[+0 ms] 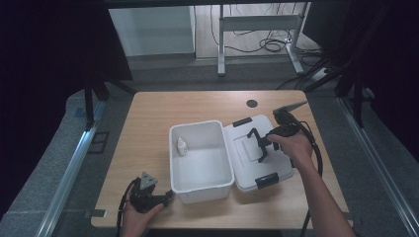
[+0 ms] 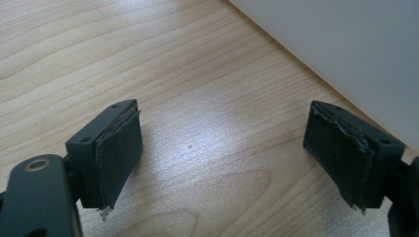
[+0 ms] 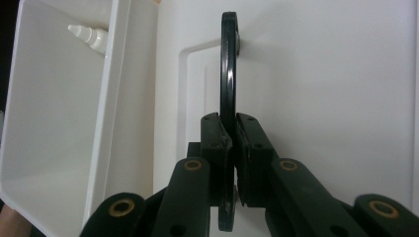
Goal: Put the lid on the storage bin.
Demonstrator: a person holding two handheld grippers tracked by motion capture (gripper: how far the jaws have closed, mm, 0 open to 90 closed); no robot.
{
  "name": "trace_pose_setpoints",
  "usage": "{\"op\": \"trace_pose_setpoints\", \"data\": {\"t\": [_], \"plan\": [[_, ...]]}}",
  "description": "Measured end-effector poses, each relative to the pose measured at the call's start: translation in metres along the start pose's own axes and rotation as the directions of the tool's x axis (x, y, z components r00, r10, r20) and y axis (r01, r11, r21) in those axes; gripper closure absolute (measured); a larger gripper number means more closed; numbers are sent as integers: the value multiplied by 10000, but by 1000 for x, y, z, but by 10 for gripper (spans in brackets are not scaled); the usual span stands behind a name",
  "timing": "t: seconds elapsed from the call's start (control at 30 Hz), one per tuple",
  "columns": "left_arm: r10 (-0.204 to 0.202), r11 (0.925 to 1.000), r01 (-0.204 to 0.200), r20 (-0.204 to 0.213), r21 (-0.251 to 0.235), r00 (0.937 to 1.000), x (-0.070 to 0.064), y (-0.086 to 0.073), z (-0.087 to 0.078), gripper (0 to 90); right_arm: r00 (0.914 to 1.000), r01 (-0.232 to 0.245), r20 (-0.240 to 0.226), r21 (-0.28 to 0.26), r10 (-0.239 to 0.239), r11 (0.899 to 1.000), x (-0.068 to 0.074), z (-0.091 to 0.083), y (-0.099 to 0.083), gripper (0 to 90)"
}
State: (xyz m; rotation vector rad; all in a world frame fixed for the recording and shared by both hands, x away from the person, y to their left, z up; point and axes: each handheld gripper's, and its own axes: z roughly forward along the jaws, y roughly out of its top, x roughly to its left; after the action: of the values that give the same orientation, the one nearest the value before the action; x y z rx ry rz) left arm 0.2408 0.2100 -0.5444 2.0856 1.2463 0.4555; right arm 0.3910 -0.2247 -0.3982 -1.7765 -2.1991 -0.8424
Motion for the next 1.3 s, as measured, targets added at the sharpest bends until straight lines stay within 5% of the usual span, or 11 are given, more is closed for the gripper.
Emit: {"op": "trace_pose_setpoints", "data": {"t": [1.3], "plan": [[38,10000,-38,14,-6,10000,0,0,0,150,9998,-143,-114,-237,140,9996,1,-21,-4,843]]}}
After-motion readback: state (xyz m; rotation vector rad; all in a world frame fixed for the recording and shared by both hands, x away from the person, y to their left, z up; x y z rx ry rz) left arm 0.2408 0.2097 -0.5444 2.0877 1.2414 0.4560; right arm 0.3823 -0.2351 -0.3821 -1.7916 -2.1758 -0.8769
